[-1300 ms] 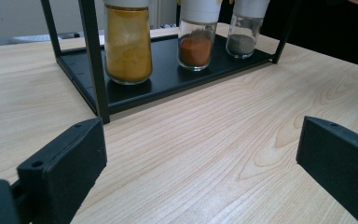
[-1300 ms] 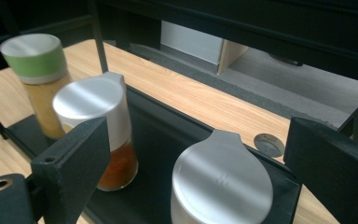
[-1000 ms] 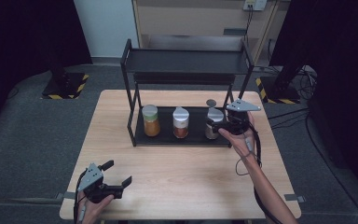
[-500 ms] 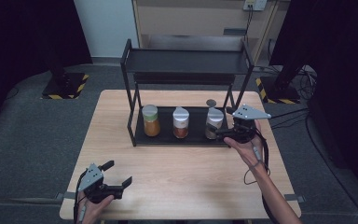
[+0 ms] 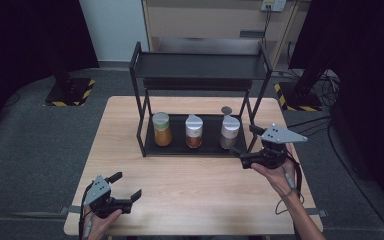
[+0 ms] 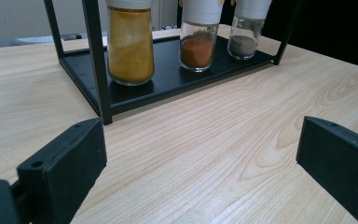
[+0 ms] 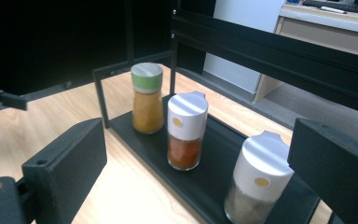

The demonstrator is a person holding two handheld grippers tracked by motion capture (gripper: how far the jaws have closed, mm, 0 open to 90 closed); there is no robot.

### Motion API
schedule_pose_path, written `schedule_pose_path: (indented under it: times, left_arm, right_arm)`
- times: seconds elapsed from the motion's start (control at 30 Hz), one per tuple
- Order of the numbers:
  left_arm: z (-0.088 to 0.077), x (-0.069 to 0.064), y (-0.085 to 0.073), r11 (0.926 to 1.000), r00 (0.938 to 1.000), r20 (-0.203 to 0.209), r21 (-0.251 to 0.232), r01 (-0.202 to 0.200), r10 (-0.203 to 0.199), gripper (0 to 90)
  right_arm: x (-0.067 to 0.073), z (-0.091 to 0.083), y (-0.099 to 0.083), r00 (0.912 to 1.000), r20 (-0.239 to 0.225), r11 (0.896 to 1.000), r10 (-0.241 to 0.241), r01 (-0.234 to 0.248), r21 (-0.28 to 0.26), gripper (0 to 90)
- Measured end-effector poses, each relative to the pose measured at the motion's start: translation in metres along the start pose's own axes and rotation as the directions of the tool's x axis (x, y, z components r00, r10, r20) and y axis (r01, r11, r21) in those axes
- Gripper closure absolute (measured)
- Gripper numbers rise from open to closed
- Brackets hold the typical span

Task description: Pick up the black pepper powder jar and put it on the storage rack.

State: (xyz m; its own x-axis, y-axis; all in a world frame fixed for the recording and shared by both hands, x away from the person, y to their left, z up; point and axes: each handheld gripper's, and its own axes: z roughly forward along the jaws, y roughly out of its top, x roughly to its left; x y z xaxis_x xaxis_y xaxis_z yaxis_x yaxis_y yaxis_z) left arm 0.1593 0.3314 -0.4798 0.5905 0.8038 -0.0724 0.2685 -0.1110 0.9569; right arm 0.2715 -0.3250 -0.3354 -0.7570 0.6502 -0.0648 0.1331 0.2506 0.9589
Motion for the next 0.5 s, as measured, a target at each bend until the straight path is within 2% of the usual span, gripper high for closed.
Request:
schedule_pose_path:
  times: [0.23,0.5]
  left_arm:
    - [-0.001,0.0,0.0,1.0,1.0,-0.001,-0.004,-0.003,0.003,0.5]
    - [-0.001,-0.001,0.0,1.0,1.0,-0.001,-0.006,-0.005,0.005,0.5]
  right_arm:
    - [0.005,-0.029,-0.011,0.9997,-0.014,1.0,0.022,-0.022,-0.018,5.0]
    - [0.016,-0.056,-0.026,0.9997,0.008,0.999,0.022,-0.021,-0.026,4.9]
